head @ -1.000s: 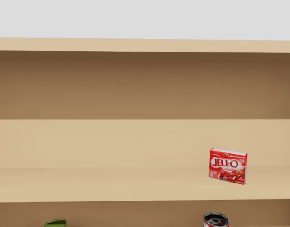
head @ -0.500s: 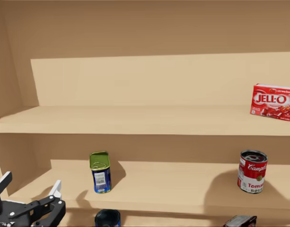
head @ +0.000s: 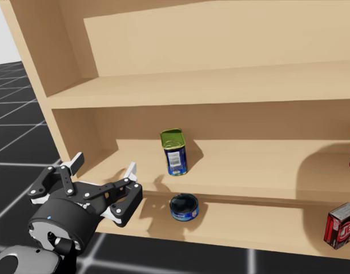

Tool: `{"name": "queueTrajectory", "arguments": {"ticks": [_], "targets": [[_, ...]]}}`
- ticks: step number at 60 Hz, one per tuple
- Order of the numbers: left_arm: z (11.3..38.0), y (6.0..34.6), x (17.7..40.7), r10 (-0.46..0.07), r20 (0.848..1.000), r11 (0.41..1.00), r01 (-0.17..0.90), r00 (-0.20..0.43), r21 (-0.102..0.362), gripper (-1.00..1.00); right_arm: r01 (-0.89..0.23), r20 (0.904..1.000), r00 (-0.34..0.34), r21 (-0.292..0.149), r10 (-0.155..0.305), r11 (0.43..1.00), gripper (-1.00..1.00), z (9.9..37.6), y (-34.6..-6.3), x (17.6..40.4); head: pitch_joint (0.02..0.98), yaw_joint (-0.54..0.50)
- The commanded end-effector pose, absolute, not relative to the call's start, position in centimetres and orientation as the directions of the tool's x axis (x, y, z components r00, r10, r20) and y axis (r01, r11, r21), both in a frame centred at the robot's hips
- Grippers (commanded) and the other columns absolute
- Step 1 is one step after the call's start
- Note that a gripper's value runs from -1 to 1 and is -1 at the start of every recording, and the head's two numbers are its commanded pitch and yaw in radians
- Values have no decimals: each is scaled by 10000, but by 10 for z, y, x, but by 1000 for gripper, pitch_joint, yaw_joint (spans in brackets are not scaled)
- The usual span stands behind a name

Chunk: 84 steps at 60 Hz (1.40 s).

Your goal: Retrieve the spam can from the shelves.

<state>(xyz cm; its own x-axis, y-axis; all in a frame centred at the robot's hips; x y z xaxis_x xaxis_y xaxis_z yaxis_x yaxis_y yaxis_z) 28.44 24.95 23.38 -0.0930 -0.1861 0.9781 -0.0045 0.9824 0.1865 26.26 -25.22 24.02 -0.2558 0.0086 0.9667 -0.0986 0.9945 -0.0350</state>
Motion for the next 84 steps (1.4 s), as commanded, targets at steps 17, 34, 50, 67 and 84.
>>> {"name": "queueTrajectory", "arguments": {"ticks": [17, 34, 50, 67, 84], "targets": [[249, 223, 280, -983, 9930, 9950, 106, -658, 992, -1000, -840, 9695, -2443, -408, 191, 9956, -1000, 236, -253, 264, 499, 276], [262, 201, 281, -408, 9992, 9971, 646, -23, 409, -1000, -714, 9713, -2370, -388, 208, 9967, -1000, 234, -255, 265, 499, 276], [257, 170, 293, -270, 9988, 9978, 618, 403, 244, -1000, -632, 9691, -2459, -366, 199, 9973, -1000, 234, -257, 266, 495, 271], [251, 156, 317, -188, 9960, 9994, 297, 877, 162, -1000, -466, 9664, -2559, -370, 238, 9982, -1000, 235, -259, 267, 489, 268], [244, 151, 351, 62, 9919, 9998, -218, 1272, -34, -1000, -421, 9661, -2574, -325, 206, 9986, -1000, 235, -262, 267, 481, 265]]}}
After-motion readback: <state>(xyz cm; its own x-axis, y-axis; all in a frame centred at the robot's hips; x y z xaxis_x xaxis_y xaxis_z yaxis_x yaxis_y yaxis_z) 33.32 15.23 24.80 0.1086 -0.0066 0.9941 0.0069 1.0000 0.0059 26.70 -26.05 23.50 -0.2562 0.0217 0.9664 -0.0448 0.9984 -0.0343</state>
